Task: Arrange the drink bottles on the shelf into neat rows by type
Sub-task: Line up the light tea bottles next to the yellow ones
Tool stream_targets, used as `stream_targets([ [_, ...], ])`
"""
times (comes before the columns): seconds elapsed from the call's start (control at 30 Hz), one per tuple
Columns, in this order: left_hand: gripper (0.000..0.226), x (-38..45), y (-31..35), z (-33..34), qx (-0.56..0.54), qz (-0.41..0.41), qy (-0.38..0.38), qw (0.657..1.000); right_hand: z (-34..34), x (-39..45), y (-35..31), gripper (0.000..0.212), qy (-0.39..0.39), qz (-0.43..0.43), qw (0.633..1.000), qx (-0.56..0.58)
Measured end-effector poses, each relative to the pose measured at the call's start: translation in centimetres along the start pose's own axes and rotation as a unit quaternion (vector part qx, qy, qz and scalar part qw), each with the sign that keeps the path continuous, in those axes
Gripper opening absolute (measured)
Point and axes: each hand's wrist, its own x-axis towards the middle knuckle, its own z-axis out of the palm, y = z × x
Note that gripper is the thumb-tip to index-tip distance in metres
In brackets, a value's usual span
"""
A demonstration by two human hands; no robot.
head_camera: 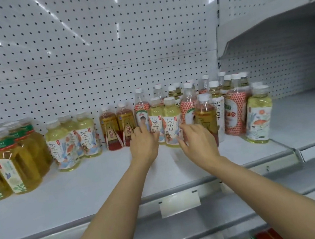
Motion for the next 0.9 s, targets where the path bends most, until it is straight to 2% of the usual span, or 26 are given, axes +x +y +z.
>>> stream_targets([
  [0.17,0.067,2.5,1.1,0.8,-0.022,-0.030,-0.022,0.999,-0.1,0.7,1.6,0.034,-0.005,0.000,1.000,0.021],
  [0.3,0.065,6.2,2.3,0.9,-0.031,-0.035,-0.015,0.999,0.2,2.3,1.5,0.043,0.012,0.000,0.999,0.049],
  [0.5,0.063,10.8,3.5,2.1,-0.108,-0.025,0.010,0.994,1.3,5.9,0.3,0.056,0.015,0.000,0.998,0.064],
  [0.73,0.054,12.6,2.6,3.2,-0.151,-0.023,0.011,0.988,2.7,9.4,-1.7,0.059,0.035,0.039,0.998,0.019],
  [0.9,0.075,12.7,2.4,3.5,-0.174,-0.018,0.016,0.985,2.8,11.5,-1.9,0.062,0.006,0.093,0.995,-0.035],
])
